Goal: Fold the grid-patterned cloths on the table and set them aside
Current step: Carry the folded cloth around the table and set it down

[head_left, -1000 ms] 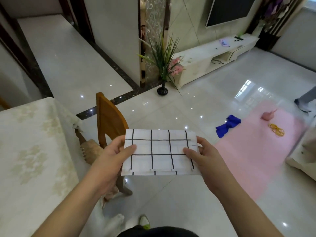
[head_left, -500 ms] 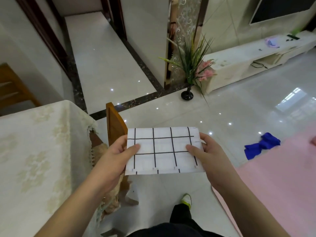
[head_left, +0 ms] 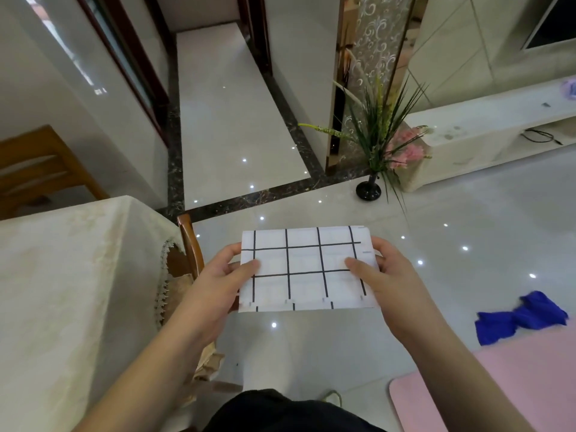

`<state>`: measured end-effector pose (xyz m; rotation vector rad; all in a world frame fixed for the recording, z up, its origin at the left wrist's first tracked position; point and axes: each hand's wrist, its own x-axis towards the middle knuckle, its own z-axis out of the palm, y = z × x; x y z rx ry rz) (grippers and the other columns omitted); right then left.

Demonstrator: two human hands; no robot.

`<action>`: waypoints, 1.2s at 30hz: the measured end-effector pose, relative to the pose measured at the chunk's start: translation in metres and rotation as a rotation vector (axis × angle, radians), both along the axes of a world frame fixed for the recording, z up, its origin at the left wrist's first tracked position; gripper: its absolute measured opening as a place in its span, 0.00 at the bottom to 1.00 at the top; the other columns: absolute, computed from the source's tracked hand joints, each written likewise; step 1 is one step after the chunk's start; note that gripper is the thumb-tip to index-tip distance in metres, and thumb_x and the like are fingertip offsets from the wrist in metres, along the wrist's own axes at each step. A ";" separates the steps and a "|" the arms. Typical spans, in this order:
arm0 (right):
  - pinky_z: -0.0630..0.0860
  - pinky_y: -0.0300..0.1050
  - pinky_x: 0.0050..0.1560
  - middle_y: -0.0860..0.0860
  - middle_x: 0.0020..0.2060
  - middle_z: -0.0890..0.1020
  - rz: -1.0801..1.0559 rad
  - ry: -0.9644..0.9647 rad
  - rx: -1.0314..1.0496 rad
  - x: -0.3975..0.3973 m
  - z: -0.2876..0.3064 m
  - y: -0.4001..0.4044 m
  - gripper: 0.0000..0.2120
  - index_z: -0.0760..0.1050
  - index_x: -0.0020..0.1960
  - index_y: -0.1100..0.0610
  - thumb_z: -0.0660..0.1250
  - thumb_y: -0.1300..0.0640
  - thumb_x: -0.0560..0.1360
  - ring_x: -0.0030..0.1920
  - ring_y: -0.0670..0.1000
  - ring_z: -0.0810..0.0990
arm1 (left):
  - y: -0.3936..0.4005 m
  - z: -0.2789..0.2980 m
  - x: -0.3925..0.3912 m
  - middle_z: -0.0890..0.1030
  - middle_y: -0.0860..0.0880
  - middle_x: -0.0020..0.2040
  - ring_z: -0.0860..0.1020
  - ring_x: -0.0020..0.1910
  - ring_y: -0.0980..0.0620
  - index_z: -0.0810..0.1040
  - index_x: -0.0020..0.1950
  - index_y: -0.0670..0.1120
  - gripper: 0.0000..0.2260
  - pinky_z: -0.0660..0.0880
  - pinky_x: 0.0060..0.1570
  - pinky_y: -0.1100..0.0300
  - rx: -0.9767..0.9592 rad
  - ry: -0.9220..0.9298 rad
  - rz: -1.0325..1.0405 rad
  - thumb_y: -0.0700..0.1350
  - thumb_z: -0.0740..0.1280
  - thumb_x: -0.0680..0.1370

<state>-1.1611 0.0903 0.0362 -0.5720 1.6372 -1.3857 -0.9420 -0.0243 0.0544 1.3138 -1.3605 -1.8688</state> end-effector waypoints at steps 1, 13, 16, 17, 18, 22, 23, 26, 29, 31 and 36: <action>0.82 0.58 0.51 0.50 0.49 0.86 0.003 -0.007 0.001 -0.005 -0.001 -0.004 0.17 0.75 0.61 0.47 0.71 0.60 0.75 0.49 0.52 0.86 | -0.003 0.000 -0.005 0.86 0.46 0.49 0.85 0.49 0.46 0.76 0.62 0.51 0.12 0.82 0.44 0.53 -0.006 -0.006 0.009 0.41 0.65 0.79; 0.82 0.51 0.46 0.49 0.47 0.86 0.081 0.019 0.032 -0.046 -0.013 -0.083 0.18 0.74 0.61 0.47 0.70 0.61 0.75 0.47 0.51 0.86 | -0.065 -0.018 -0.039 0.86 0.45 0.50 0.85 0.49 0.45 0.75 0.62 0.52 0.13 0.81 0.47 0.48 -0.004 0.000 0.096 0.39 0.65 0.79; 0.82 0.50 0.46 0.48 0.47 0.86 0.109 0.053 0.052 -0.050 -0.017 -0.119 0.18 0.74 0.61 0.46 0.70 0.61 0.75 0.46 0.49 0.86 | -0.092 -0.024 -0.041 0.86 0.47 0.49 0.85 0.48 0.46 0.74 0.62 0.53 0.13 0.82 0.43 0.49 -0.023 -0.008 0.133 0.40 0.65 0.79; 0.83 0.51 0.47 0.48 0.48 0.86 0.123 0.064 0.059 -0.050 -0.018 -0.134 0.18 0.74 0.61 0.46 0.71 0.61 0.75 0.47 0.50 0.86 | -0.103 -0.025 -0.041 0.86 0.48 0.49 0.85 0.47 0.46 0.74 0.61 0.54 0.13 0.82 0.42 0.49 -0.036 -0.015 0.146 0.40 0.65 0.80; 0.83 0.52 0.48 0.48 0.48 0.86 0.142 0.078 0.069 -0.050 -0.019 -0.149 0.18 0.74 0.62 0.46 0.71 0.60 0.75 0.47 0.50 0.86 | -0.114 -0.026 -0.040 0.86 0.48 0.49 0.85 0.47 0.46 0.74 0.61 0.55 0.13 0.82 0.42 0.49 -0.046 -0.022 0.161 0.40 0.65 0.80; 0.82 0.54 0.51 0.47 0.49 0.86 0.214 0.115 0.093 -0.046 -0.018 -0.217 0.18 0.74 0.62 0.44 0.71 0.59 0.75 0.48 0.49 0.86 | -0.164 -0.029 -0.032 0.86 0.50 0.50 0.85 0.48 0.47 0.74 0.61 0.55 0.14 0.82 0.48 0.44 -0.065 -0.041 0.241 0.40 0.66 0.79; 0.82 0.55 0.51 0.48 0.50 0.86 0.231 0.117 0.101 -0.045 -0.016 -0.233 0.18 0.74 0.62 0.45 0.71 0.59 0.75 0.48 0.50 0.86 | -0.176 -0.029 -0.029 0.86 0.50 0.50 0.85 0.48 0.47 0.74 0.61 0.55 0.14 0.81 0.49 0.43 -0.071 -0.046 0.258 0.40 0.66 0.79; 0.83 0.56 0.50 0.50 0.49 0.86 0.272 0.100 0.098 -0.039 -0.012 -0.278 0.18 0.75 0.62 0.47 0.70 0.61 0.76 0.48 0.52 0.86 | -0.210 -0.029 -0.020 0.86 0.51 0.50 0.85 0.48 0.49 0.74 0.61 0.56 0.14 0.81 0.50 0.44 -0.082 -0.067 0.285 0.41 0.67 0.79; 0.83 0.55 0.50 0.50 0.49 0.86 0.304 0.103 0.088 -0.034 -0.006 -0.318 0.18 0.75 0.62 0.48 0.70 0.63 0.75 0.48 0.52 0.86 | -0.242 -0.029 -0.012 0.86 0.52 0.50 0.85 0.47 0.50 0.73 0.62 0.57 0.15 0.82 0.49 0.46 -0.090 -0.095 0.304 0.42 0.67 0.78; 0.82 0.54 0.50 0.50 0.49 0.86 0.336 0.104 0.082 -0.031 -0.004 -0.342 0.19 0.74 0.63 0.49 0.70 0.63 0.76 0.48 0.51 0.86 | -0.261 -0.029 -0.007 0.86 0.52 0.51 0.85 0.47 0.52 0.72 0.64 0.57 0.16 0.82 0.49 0.47 -0.103 -0.116 0.313 0.44 0.67 0.78; 0.83 0.53 0.50 0.49 0.49 0.87 0.423 0.122 0.093 -0.032 -0.009 -0.406 0.19 0.74 0.63 0.48 0.70 0.62 0.76 0.48 0.50 0.86 | -0.305 -0.034 -0.005 0.86 0.52 0.51 0.85 0.46 0.55 0.71 0.62 0.58 0.15 0.83 0.43 0.56 -0.097 -0.141 0.382 0.45 0.67 0.79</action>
